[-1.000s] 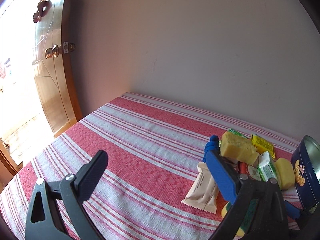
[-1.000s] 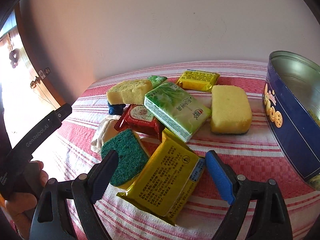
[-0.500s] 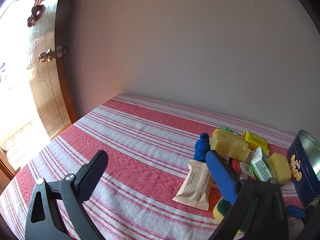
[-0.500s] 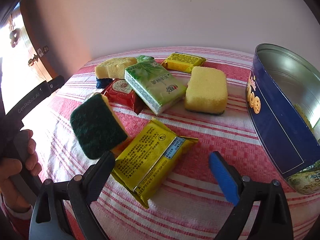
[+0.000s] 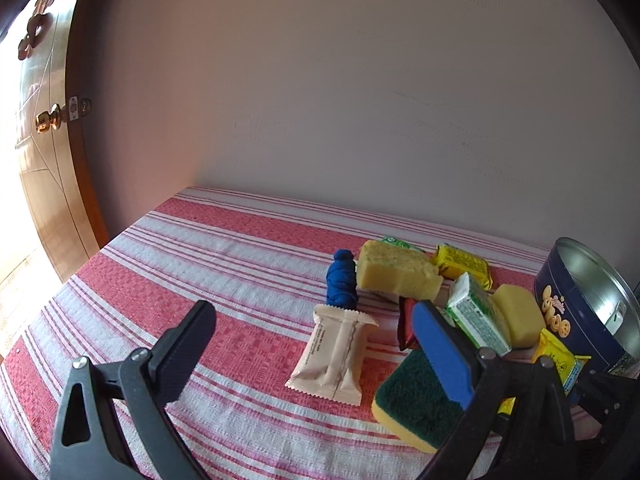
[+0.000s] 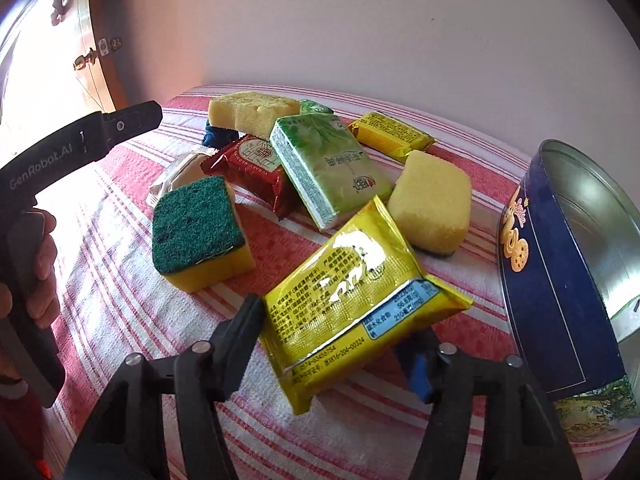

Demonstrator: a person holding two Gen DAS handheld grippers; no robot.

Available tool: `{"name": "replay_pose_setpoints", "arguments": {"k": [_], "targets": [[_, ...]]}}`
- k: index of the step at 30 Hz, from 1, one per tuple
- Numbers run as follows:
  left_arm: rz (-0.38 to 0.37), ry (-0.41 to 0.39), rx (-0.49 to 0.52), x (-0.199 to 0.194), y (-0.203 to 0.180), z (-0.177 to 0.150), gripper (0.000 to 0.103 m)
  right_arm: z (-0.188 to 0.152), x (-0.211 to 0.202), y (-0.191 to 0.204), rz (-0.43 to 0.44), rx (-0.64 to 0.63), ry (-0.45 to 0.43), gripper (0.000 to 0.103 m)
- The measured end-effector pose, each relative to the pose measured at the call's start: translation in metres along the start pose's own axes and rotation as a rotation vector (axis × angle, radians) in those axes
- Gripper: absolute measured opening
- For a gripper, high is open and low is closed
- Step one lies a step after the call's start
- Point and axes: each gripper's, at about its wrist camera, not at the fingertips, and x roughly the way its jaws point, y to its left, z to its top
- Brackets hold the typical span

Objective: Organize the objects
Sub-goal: 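Grasp the green scouring pad with the left tool while the right grasps the yellow packet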

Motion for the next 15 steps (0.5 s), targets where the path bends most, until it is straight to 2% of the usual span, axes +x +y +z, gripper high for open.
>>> {"name": "replay_pose_setpoints", "arguments": {"k": [7,9,13,15], "targets": [[0.033,-0.003,0.062,-0.004,-0.026,-0.008,0.100,-0.004,-0.007,-0.008,0.002,-0.028,-0.013,0.057],[0.049,-0.008,0.090,-0.005,-0.033,-0.011,0.100,-0.007,-0.010,-0.010,-0.003,-0.032,-0.016,0.053],[0.060,-0.002,0.110,-0.006,-0.041,-0.012,0.100,-0.009,-0.015,-0.018,0.008,-0.034,-0.022,0.036],[0.067,0.003,0.107,-0.006,-0.043,-0.013,0.100,-0.009,-0.017,-0.023,0.013,-0.021,-0.019,0.021]]}}
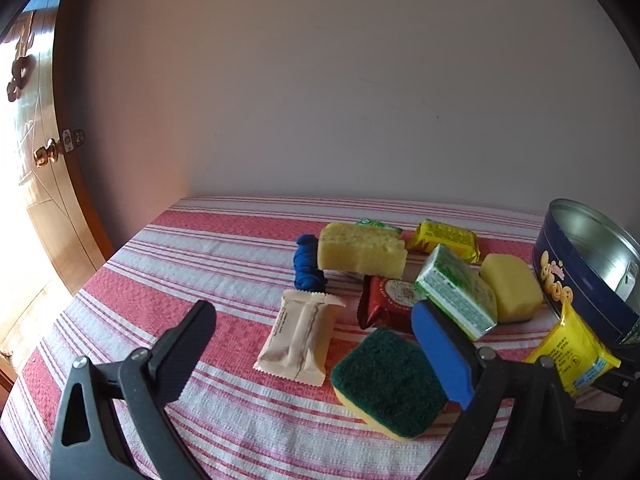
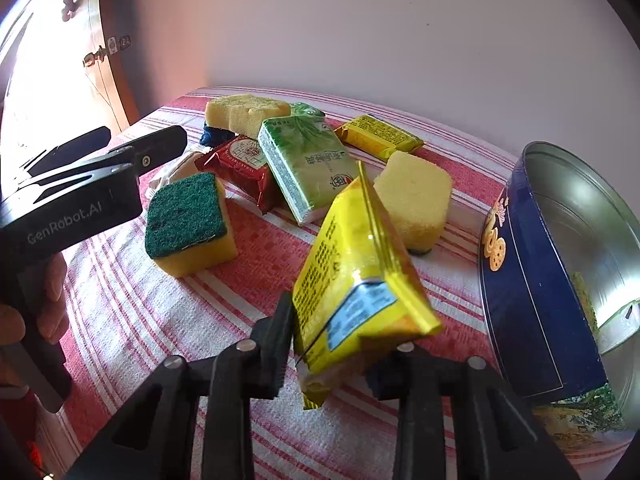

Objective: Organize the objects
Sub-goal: 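Grasp the green scouring pad with the left tool while the right grasps the yellow packet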

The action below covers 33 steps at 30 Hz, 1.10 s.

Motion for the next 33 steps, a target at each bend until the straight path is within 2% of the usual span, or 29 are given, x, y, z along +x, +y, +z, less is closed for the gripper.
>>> {"name": "replay_pose_setpoints", "arguments": {"k": [7,11,12,18,23,26,30,33], "targets": [[0.024,0.009,0.002,0.000,-0.003,-0.002,0.100,0.001,-0.003,-0.001,0.010,0.011,-0.013,0.021],[0.023,0.030,-0.011,0.000,-0.003,-0.004,0.100,0.001,-0.017,0.000,0.012,0.019,-0.062,0.021],[0.018,0.042,-0.019,0.001,-0.003,-0.005,0.100,0.006,-0.007,0.001,0.010,0.028,-0.083,0.021],[-0.054,0.140,-0.100,0.006,-0.007,-0.012,0.100,0.010,-0.032,-0.014,-0.011,0.080,-0.191,0.021],[-0.031,0.199,-0.066,0.014,-0.035,-0.018,0.100,0.011,-0.048,-0.023,-0.036,0.099,-0.252,0.021],[0.002,0.249,-0.014,0.025,-0.053,-0.019,0.091,0.011,-0.055,-0.029,-0.041,0.108,-0.270,0.021],[0.038,0.292,-0.007,0.033,-0.060,-0.020,0.088,0.007,-0.059,-0.037,-0.048,0.116,-0.274,0.021],[0.029,0.337,-0.030,0.041,-0.056,-0.023,0.083,0.006,-0.062,-0.040,-0.046,0.122,-0.276,0.021]]}}
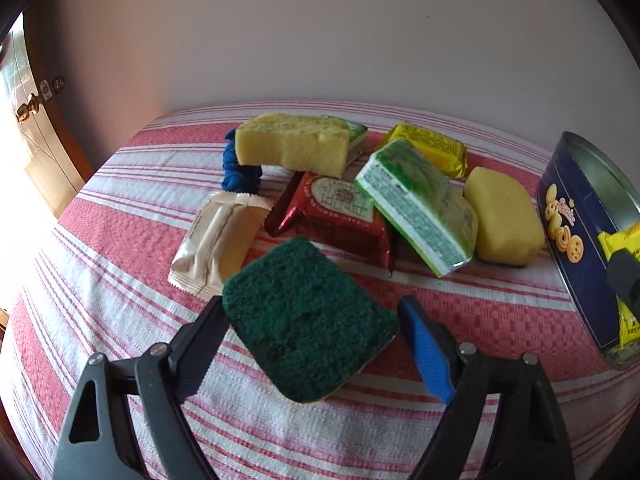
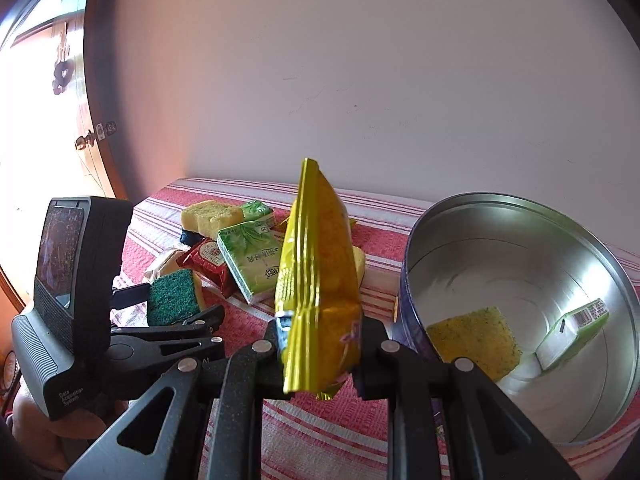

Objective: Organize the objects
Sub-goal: 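Grasp the green scouring pad with the left tool while the right grasps the yellow packet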

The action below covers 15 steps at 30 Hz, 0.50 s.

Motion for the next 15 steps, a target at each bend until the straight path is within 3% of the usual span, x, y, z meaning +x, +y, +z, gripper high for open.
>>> {"name": "replay_pose_setpoints", "arguments": {"k": [3,11,15], "targets": [[-0.046,0.010,-0.035,0.003,0.008,0.000,0.080,0.001,-0.002,-0.001,0.003,0.001,-0.009,0.021],[-0.072,-0.005,-0.046,-0.001,0.009,-0.002,0.071,-0.001,0.001,0.005,-0.001,0.000,-0.024,0.021],[-0.074,-0.063,-0.052,-0.013,0.009,-0.005,0.070,-0.001,-0.003,0.003,0.001,0.012,-0.046,0.021]]}}
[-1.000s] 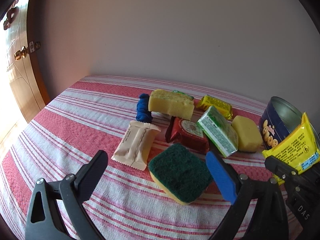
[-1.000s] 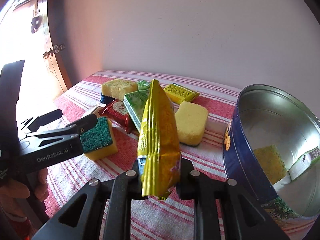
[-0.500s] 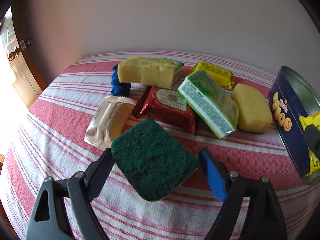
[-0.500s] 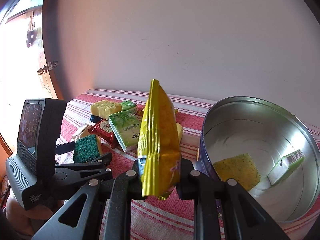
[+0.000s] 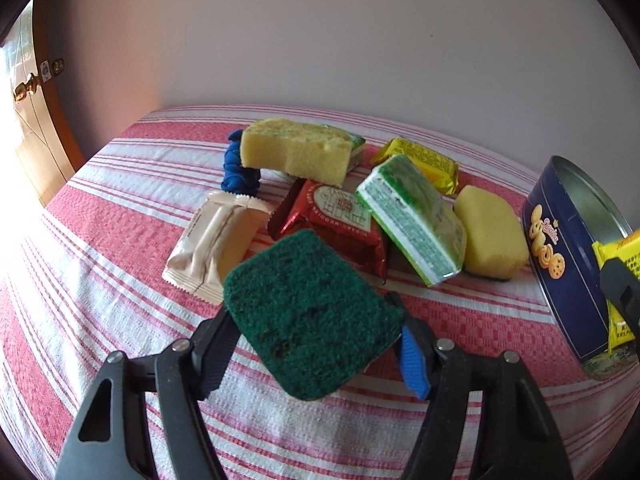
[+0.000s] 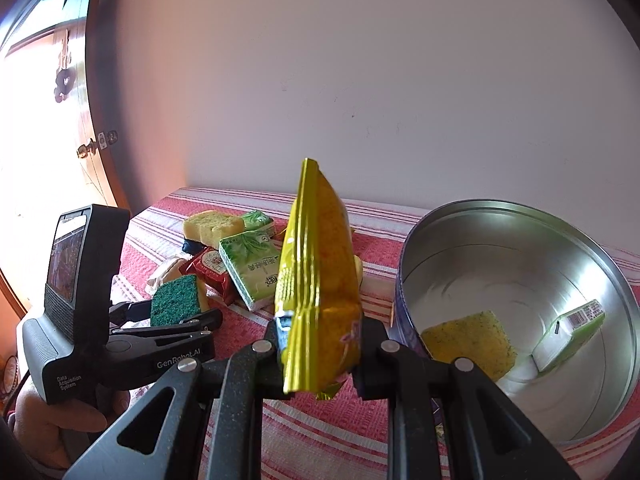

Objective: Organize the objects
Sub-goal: 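Grasp the green scouring pad with the left tool while the right grasps the yellow packet, then carry both items over the tin and open both tools to drop them inside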

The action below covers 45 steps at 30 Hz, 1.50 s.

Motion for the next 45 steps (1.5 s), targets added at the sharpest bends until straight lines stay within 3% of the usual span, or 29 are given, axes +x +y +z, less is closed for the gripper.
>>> {"name": "replay_pose_setpoints", "arguments": {"k": [7,13,19,33,45], "targets": [[0.011,-0.162,0.029,-0.043,-0.014,0.003,0.070,0.005,-0.015,-0.005,-0.022,0.003,-0.066,0.021],[-0.078,-0.278,0.062,-0.071,-0.028,0.017,0.070,0.008,-0.031,-0.030,-0.051,0.032,-0.118,0.021],[-0.142,-0.324,0.109,-0.090,-0.062,0.020,0.070,0.006,-0.042,-0.069,-0.109,0.071,-0.133,0.021],[-0.297,-0.316,0.227,-0.085,-0.156,0.025,0.070,-0.001,-0.049,-0.164,-0.293,0.164,-0.111,0.021],[-0.310,-0.235,0.297,-0.057,-0.218,0.030,0.070,-0.004,-0.029,-0.208,-0.387,0.182,-0.016,0.021]]}}
